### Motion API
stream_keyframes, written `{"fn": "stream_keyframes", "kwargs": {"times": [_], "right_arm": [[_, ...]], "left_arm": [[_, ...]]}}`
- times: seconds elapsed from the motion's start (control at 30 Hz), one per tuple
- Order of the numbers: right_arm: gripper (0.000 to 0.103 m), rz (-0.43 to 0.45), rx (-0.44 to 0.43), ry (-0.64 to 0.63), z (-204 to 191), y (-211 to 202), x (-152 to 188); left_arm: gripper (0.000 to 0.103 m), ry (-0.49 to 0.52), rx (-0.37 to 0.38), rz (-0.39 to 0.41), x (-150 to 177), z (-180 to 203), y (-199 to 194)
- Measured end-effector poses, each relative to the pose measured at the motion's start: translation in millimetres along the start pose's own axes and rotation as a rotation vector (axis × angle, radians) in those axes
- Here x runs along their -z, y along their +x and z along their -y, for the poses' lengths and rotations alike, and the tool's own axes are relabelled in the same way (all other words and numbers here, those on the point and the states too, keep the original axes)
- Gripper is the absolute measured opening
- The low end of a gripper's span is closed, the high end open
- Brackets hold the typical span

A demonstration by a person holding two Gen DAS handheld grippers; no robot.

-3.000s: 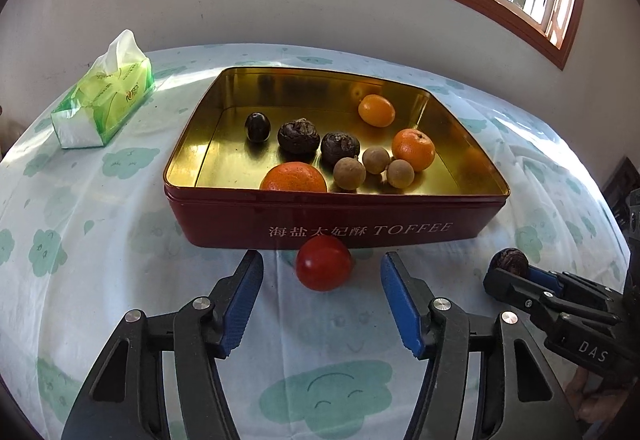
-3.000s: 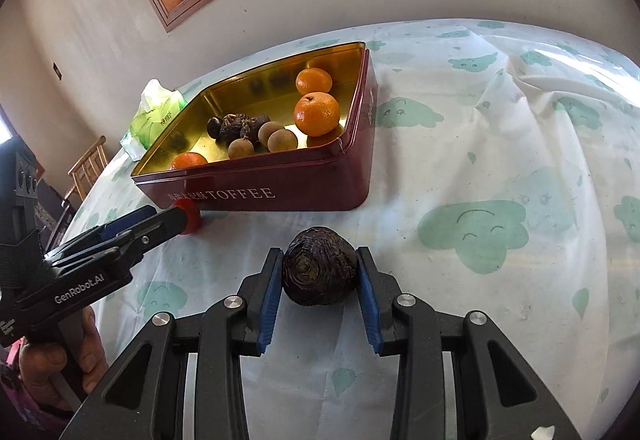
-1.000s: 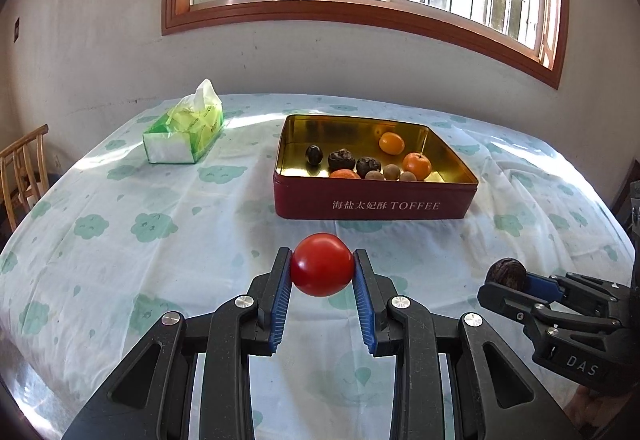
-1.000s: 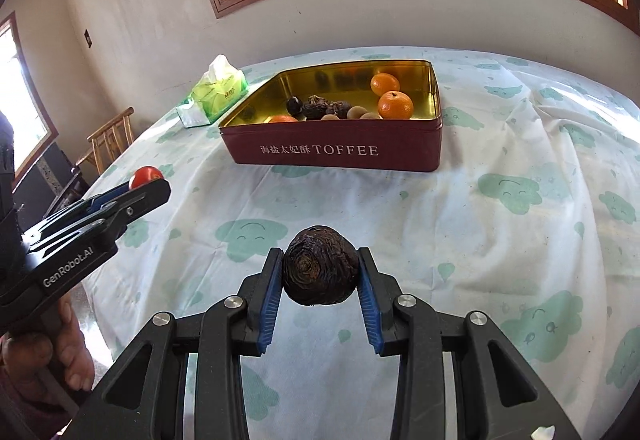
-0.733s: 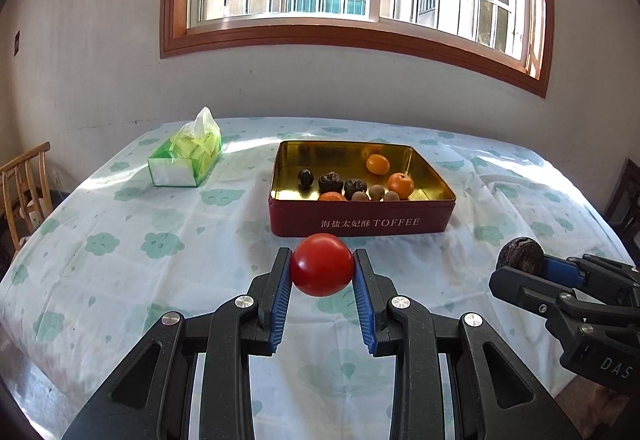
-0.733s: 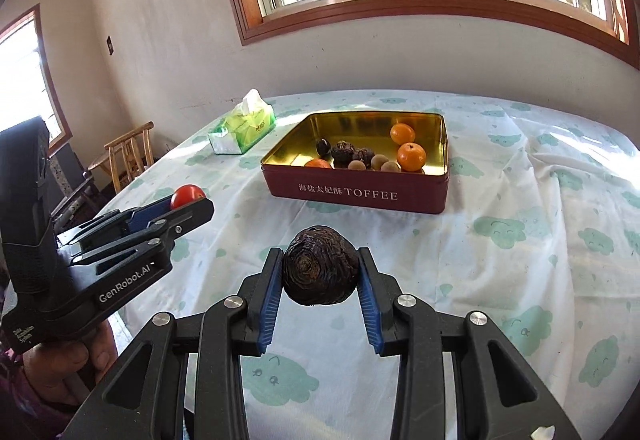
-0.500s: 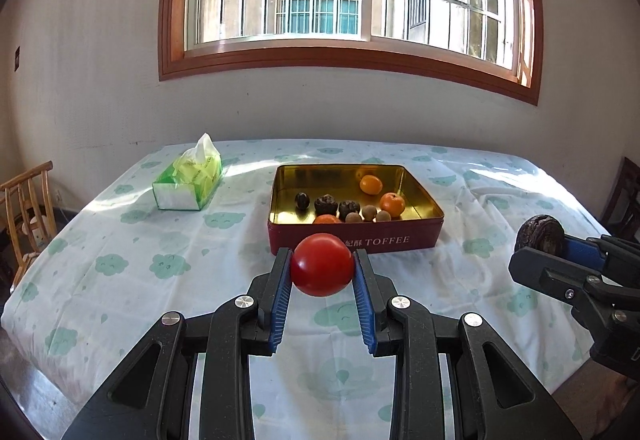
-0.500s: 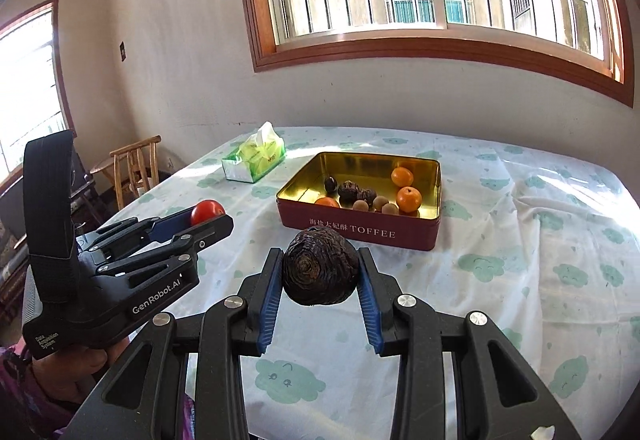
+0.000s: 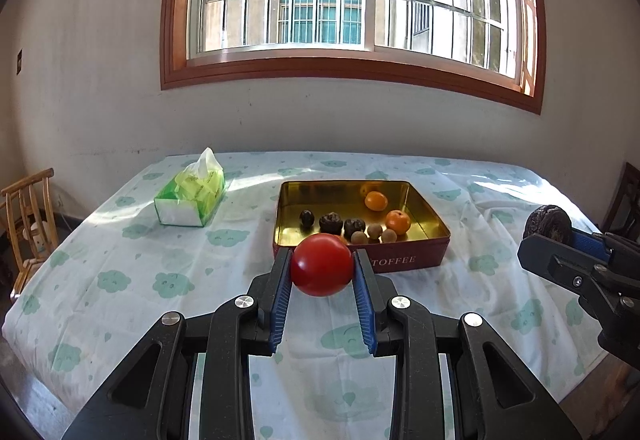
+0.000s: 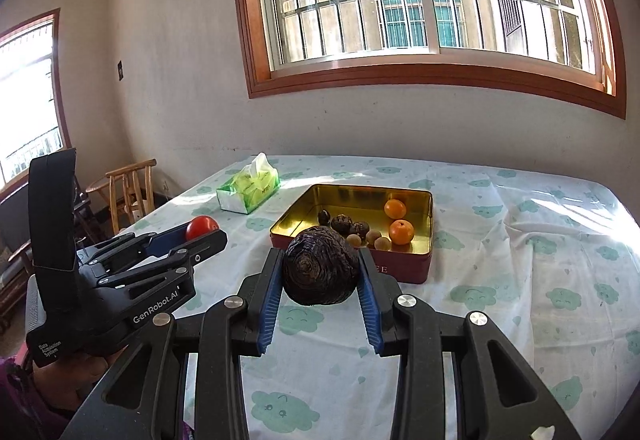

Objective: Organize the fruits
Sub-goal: 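Lift and carry the dark fruit with the right tool while the left tool carries the tomato toward the tin, then hold the dark fruit in the right tool and the tomato in the left tool above the tin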

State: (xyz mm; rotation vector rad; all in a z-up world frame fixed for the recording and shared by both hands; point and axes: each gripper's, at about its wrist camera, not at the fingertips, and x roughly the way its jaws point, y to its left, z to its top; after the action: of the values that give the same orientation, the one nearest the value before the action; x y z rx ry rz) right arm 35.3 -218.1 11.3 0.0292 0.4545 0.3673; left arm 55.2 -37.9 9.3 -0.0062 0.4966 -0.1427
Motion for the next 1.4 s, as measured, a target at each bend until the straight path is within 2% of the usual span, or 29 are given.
{"fn": "stream_keyframes", "kwargs": {"times": [0.57,1.4], "right_arm": [[0.034,-0.017,-0.014,0.008,4,29,-3],[0.034,-0.044,-0.019,0.046,34,104,-22]], "left_arm": [[0.031,-0.005,-0.019,-0.017,-8,-6,29],[0.031,0.023,-0.045,-0.054,-25,-8,116]]}}
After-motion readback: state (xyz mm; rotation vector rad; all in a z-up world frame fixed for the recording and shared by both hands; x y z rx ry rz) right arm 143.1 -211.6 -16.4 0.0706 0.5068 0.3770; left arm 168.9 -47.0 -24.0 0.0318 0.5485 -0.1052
